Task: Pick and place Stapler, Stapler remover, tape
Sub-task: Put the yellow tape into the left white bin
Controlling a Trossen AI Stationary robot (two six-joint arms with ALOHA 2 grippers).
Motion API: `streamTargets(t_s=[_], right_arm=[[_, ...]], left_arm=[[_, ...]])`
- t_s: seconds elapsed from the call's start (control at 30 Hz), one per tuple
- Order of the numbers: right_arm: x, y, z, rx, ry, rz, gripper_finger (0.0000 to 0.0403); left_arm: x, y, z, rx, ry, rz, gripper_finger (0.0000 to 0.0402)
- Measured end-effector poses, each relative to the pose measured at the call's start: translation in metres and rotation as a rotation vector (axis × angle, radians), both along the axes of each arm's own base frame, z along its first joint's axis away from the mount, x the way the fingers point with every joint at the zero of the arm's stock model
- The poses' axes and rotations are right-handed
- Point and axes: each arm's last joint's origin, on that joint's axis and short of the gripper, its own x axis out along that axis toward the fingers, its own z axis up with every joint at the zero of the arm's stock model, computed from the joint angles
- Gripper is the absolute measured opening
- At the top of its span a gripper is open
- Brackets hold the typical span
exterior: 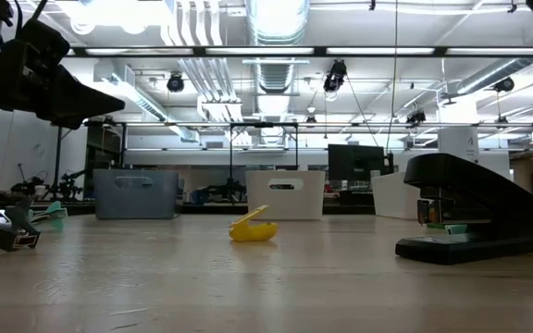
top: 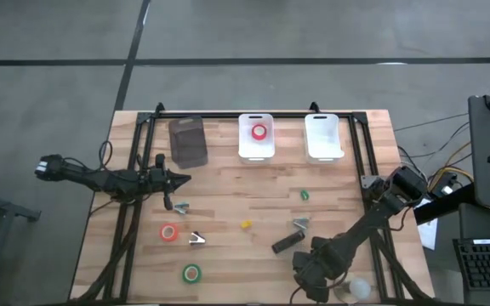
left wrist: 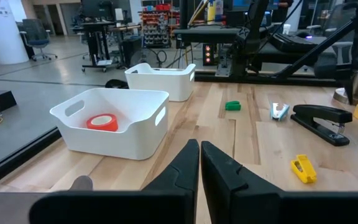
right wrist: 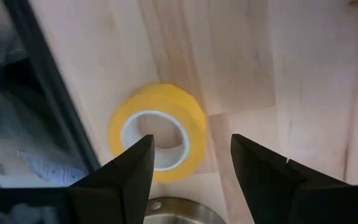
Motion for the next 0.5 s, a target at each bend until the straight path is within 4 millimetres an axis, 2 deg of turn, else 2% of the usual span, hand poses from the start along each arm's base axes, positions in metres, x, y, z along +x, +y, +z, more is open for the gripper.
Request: streamTargets(t_s=[0.5], right_arm=[[-0.007,-0.003,-0.016,-0.010,0.002,-0.010,0.0203]], left_arm=[[0.000,0.000,0.000,0.000,0.000,0.000,0.0021]])
